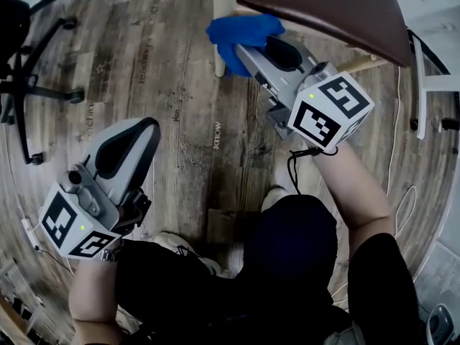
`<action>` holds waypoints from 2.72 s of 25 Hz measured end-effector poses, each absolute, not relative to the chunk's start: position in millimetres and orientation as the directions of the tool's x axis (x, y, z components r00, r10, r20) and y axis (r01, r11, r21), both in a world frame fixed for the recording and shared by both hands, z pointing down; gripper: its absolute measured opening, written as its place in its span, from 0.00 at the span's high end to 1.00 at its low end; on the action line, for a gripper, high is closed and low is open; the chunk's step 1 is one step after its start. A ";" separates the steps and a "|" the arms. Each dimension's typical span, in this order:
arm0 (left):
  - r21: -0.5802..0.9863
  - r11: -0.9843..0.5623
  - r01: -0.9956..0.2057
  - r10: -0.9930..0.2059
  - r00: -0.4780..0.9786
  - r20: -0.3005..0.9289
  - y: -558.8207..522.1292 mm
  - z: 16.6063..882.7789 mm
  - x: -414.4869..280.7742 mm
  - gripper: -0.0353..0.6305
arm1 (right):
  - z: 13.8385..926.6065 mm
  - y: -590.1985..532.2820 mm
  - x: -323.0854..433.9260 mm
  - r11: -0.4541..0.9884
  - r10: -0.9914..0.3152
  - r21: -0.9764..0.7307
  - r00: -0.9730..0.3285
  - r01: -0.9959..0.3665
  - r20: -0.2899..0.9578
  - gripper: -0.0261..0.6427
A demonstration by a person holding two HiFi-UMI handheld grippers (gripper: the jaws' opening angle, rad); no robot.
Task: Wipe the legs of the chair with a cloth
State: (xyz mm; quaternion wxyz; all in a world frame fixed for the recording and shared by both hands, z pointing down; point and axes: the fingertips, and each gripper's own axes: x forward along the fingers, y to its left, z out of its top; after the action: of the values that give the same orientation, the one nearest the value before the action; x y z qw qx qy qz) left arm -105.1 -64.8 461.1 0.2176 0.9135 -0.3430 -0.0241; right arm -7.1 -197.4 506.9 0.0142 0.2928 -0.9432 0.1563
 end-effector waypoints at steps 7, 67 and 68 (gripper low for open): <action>0.427 -0.641 -0.637 -0.649 0.747 0.140 -64.9 472.1 -118.4 0.94 | 580.3 -206.1 -14.2 0.753 -0.531 -0.314 -0.816 -0.578 0.228 0.83; 0.397 -0.656 -0.642 -0.660 0.743 0.111 -52.5 456.2 -131.8 0.94 | 578.7 -205.6 -26.1 0.740 -0.549 -0.326 -0.809 -0.588 0.211 0.83; 0.397 -0.658 -0.640 -0.660 0.744 0.107 -52.4 454.9 -131.1 0.94 | 568.4 -204.2 -25.7 0.746 -0.553 -0.321 -0.811 -0.584 0.191 0.83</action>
State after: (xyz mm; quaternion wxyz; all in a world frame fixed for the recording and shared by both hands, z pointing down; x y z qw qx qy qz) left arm -131.1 -52.4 454.9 0.2087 0.9101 -0.3572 -0.0233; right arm -25.7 -204.2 568.4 0.0419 0.3044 -0.9334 0.1855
